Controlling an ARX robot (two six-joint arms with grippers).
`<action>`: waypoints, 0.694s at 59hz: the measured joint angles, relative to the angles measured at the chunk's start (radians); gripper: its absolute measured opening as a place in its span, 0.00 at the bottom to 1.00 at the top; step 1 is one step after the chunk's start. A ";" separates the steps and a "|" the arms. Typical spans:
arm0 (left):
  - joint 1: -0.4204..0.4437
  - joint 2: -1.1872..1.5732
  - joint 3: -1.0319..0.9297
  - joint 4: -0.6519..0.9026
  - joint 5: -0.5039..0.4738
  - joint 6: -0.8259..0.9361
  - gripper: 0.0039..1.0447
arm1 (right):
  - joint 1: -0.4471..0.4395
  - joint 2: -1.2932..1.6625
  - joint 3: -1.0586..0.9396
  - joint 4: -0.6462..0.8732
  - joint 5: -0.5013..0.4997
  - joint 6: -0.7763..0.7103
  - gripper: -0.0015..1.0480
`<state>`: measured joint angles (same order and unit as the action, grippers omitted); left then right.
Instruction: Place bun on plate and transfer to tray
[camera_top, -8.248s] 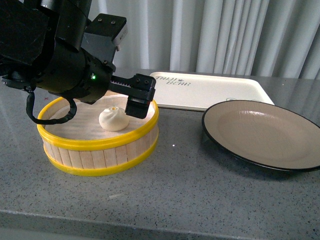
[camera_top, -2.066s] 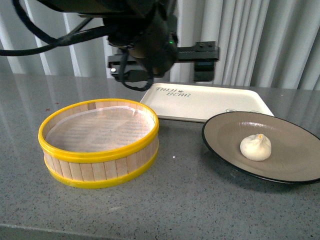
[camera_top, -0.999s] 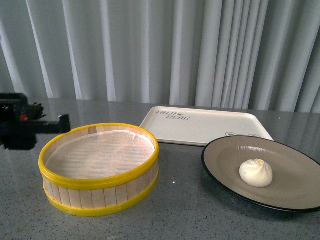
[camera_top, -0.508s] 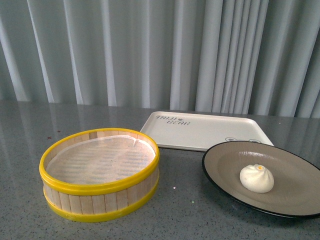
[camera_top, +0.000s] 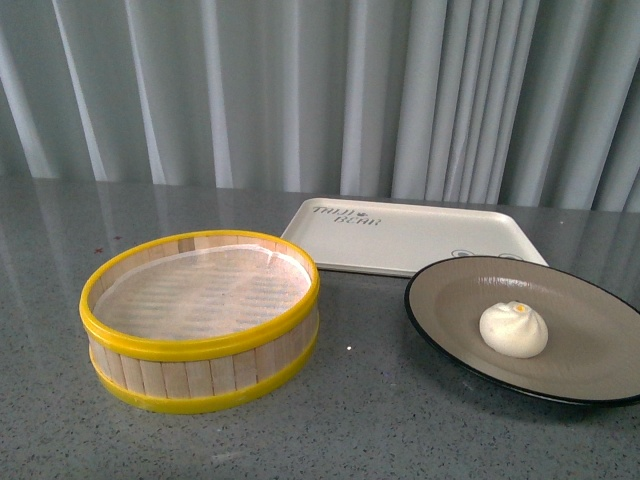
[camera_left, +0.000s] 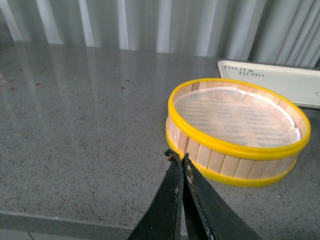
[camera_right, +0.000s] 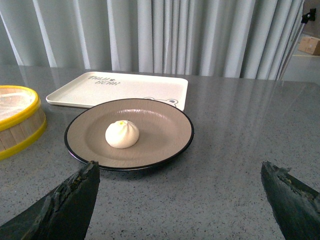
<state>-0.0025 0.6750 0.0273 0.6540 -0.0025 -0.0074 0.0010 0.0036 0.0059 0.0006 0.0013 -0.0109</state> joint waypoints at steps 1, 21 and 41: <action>0.000 -0.014 0.000 -0.013 0.000 0.000 0.04 | 0.000 0.000 0.000 0.000 0.000 0.000 0.92; 0.000 -0.224 -0.001 -0.204 0.000 0.000 0.04 | 0.000 0.000 0.000 0.000 0.000 0.000 0.92; 0.000 -0.377 -0.001 -0.352 0.000 0.000 0.04 | 0.000 0.000 0.000 0.000 0.000 0.000 0.92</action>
<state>-0.0025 0.2977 0.0261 0.3023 -0.0025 -0.0078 0.0010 0.0036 0.0059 0.0006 0.0013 -0.0109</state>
